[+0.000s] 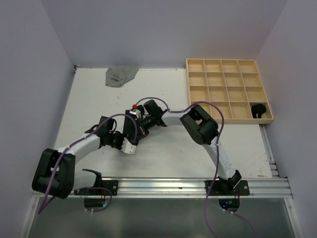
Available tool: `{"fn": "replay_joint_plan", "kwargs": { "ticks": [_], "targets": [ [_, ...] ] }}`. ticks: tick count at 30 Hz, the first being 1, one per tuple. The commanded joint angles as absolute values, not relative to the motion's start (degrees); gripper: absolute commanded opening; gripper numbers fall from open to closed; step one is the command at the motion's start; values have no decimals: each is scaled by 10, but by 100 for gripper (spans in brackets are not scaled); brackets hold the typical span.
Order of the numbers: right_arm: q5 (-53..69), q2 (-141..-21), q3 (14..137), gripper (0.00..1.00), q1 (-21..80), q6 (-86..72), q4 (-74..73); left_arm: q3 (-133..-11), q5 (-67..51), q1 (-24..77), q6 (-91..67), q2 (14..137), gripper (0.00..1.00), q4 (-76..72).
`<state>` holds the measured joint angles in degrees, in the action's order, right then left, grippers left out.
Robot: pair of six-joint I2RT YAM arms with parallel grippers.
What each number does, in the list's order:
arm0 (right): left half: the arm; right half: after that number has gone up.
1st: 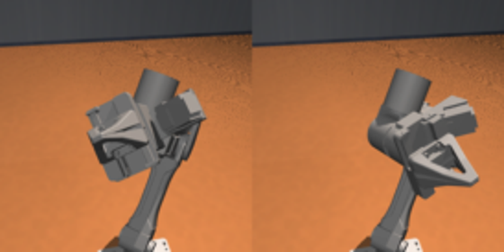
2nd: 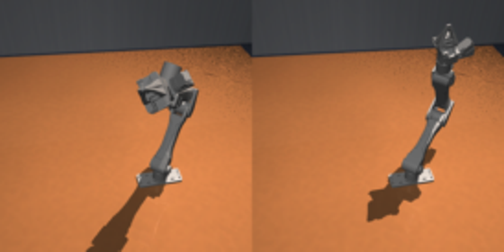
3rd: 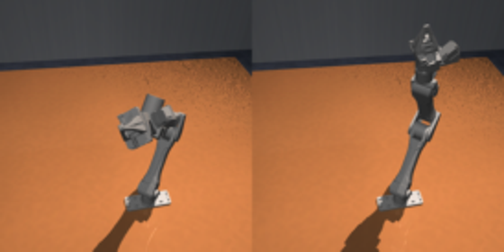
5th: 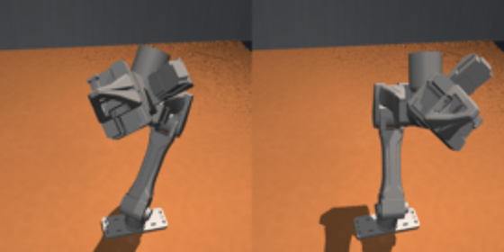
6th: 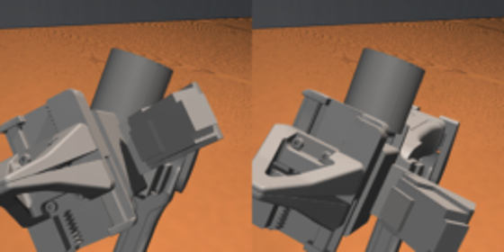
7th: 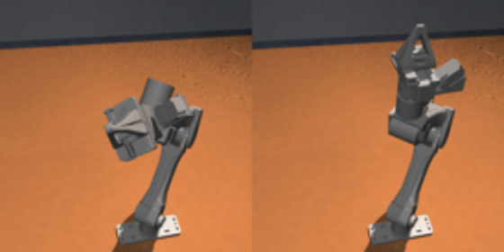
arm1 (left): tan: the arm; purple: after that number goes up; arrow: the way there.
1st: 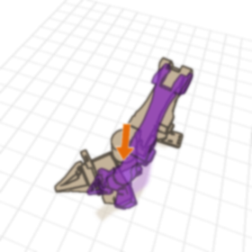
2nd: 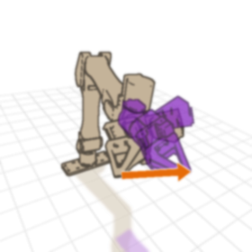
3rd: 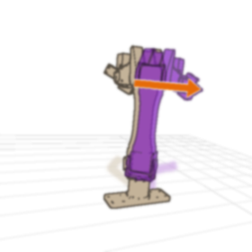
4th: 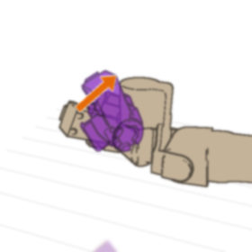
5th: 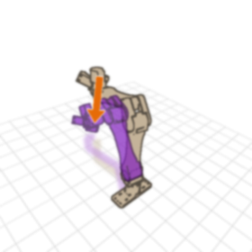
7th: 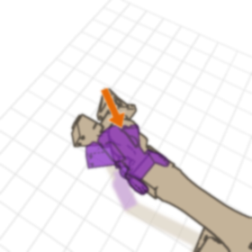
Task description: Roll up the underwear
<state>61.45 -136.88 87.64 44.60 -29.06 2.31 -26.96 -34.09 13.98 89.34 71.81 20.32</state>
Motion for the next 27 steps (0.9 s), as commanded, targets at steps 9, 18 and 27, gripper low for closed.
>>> {"fn": "replay_joint_plan", "kwargs": {
  "ticks": [9,18,27],
  "targets": [
    [400,-1190,765,42,382,-258,-60,-324,-276,143,933,819,0,410],
    [209,-960,713,56,383,-98,-160,-510,-358,134,803,1011,0,575],
    [120,-851,584,57,532,37,-73,-732,-441,104,799,1237,0,756]
  ]
}}
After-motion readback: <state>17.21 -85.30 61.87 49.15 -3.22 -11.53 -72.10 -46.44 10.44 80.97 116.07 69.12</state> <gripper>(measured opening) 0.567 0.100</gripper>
